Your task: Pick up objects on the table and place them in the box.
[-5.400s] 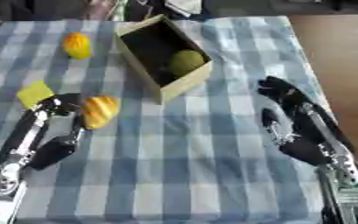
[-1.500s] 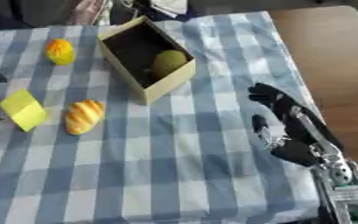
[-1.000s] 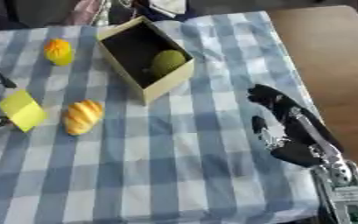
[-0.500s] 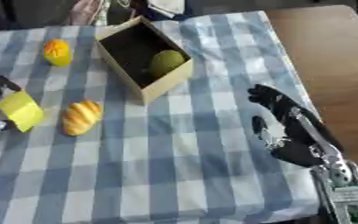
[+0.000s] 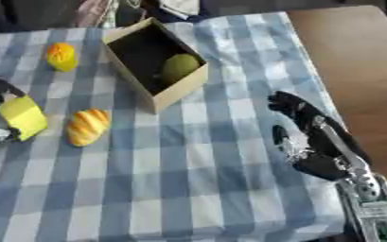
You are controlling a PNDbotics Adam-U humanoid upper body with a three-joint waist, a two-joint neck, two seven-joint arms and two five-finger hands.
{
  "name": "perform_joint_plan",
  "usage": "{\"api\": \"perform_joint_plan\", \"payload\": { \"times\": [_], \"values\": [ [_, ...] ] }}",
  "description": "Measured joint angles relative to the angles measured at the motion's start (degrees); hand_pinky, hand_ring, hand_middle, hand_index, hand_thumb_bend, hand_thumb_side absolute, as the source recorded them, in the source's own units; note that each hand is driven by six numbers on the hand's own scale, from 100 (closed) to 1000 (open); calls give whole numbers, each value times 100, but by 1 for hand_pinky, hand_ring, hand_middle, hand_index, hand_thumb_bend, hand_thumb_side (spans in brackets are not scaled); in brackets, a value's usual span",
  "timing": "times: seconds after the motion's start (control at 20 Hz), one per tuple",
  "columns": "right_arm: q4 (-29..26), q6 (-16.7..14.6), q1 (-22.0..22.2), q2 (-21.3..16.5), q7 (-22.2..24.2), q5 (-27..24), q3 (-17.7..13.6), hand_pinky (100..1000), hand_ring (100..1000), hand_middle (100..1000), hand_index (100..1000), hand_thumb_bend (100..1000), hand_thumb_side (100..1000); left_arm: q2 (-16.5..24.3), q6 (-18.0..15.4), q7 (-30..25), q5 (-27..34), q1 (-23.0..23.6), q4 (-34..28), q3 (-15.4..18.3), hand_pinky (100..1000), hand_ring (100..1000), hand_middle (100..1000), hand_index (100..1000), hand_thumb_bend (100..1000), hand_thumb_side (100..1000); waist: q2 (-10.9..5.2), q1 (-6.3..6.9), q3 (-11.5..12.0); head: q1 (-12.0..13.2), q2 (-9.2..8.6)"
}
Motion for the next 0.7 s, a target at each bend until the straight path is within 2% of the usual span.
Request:
{"api": "perform_joint_plan", "payload": {
  "times": [0.3, 0.7],
  "values": [
    [0, 6, 0, 1, 6, 0, 0, 1000, 909, 890, 954, 100, 371, 1, 19, 169, 160, 5, -239, 26, 804, 800, 925, 965, 379, 479, 0, 0, 6, -1, 0],
    [0, 8, 0, 2, 10, 0, 0, 1000, 910, 889, 954, 100, 370, 1, -110, -146, 127, 19, -292, -75, 793, 789, 941, 967, 406, 483, 0, 0, -13, -1, 0]
  ]
}}
